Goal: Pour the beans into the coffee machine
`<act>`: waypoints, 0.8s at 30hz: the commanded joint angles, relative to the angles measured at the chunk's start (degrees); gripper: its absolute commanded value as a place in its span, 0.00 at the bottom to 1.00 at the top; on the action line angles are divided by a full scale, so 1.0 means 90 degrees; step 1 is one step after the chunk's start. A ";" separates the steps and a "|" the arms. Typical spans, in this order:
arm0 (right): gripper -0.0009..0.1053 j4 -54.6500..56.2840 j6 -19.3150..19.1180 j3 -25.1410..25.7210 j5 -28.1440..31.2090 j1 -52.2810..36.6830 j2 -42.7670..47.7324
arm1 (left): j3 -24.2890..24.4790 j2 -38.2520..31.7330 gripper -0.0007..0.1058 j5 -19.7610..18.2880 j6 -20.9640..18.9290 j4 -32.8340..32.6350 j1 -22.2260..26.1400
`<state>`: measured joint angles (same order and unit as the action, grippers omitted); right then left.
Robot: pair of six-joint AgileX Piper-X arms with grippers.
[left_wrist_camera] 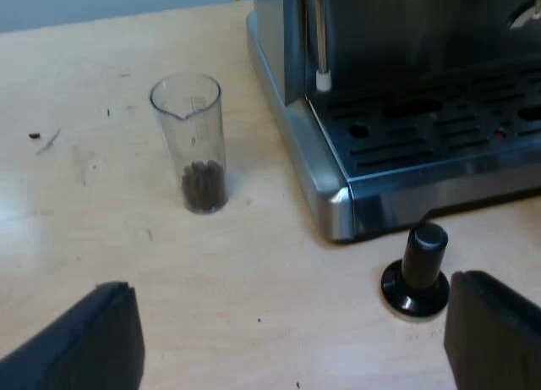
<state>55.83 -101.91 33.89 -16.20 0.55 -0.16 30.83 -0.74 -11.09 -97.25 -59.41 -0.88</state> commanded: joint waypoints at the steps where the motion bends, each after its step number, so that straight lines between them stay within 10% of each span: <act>1: 0.61 -0.0091 -0.0033 0.0202 -0.0125 -0.0038 -0.0065 | 0.0086 -0.0202 0.78 -0.0025 -0.0073 0.0122 -0.0030; 9: 0.61 -0.0549 -0.0199 0.0701 -0.1242 0.0035 -0.0622 | 0.0462 0.0346 0.78 0.0013 -0.0191 0.0119 -0.0030; 24: 0.61 -0.1294 -0.1041 0.1126 -0.1281 0.1600 -0.1753 | 0.0654 0.1510 0.78 0.0013 -0.0191 0.1076 -0.0030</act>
<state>45.41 -110.19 43.36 -26.85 14.70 -15.95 36.26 12.50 -11.09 -98.38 -50.73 -0.88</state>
